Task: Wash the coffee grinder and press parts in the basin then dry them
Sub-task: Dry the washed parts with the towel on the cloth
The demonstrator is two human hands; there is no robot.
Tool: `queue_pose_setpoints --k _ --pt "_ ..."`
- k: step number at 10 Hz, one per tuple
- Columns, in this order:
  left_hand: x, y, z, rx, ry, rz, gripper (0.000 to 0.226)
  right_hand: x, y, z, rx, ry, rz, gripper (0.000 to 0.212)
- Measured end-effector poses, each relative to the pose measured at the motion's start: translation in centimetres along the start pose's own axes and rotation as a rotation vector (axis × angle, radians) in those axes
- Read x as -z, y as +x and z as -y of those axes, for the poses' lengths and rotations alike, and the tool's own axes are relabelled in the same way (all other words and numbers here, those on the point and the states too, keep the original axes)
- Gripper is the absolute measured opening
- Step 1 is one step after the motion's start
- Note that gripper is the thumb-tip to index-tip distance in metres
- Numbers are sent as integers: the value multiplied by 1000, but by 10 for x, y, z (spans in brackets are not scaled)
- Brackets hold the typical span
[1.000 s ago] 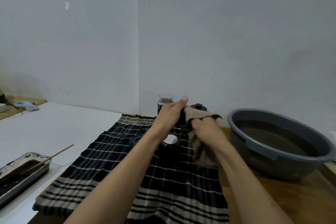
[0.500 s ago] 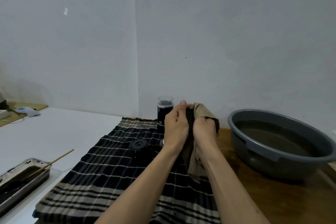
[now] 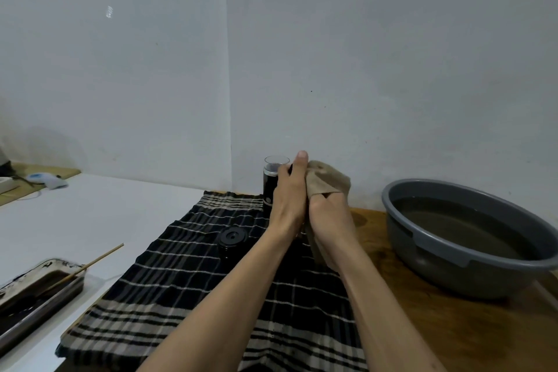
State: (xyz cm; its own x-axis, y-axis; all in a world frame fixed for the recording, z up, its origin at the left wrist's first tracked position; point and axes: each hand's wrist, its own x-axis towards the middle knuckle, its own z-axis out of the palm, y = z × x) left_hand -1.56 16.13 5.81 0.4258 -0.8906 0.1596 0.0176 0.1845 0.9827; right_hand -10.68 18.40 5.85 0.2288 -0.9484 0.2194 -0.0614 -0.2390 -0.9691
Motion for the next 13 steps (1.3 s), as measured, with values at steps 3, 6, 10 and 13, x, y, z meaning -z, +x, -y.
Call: queue_pose_setpoints --k 3,6,10,13 --pt "7 1 -26 357 -484 -34 36 2 -12 -23 246 -257 68 23" --pt "12 -9 -32 407 -600 90 26 10 -7 -24 323 -248 160 27" --pt "1 -16 -13 442 -651 53 59 -12 -9 -20 -3 -478 45 29" --pt "7 10 3 442 -556 -11 37 36 -4 -6 116 114 43 37"
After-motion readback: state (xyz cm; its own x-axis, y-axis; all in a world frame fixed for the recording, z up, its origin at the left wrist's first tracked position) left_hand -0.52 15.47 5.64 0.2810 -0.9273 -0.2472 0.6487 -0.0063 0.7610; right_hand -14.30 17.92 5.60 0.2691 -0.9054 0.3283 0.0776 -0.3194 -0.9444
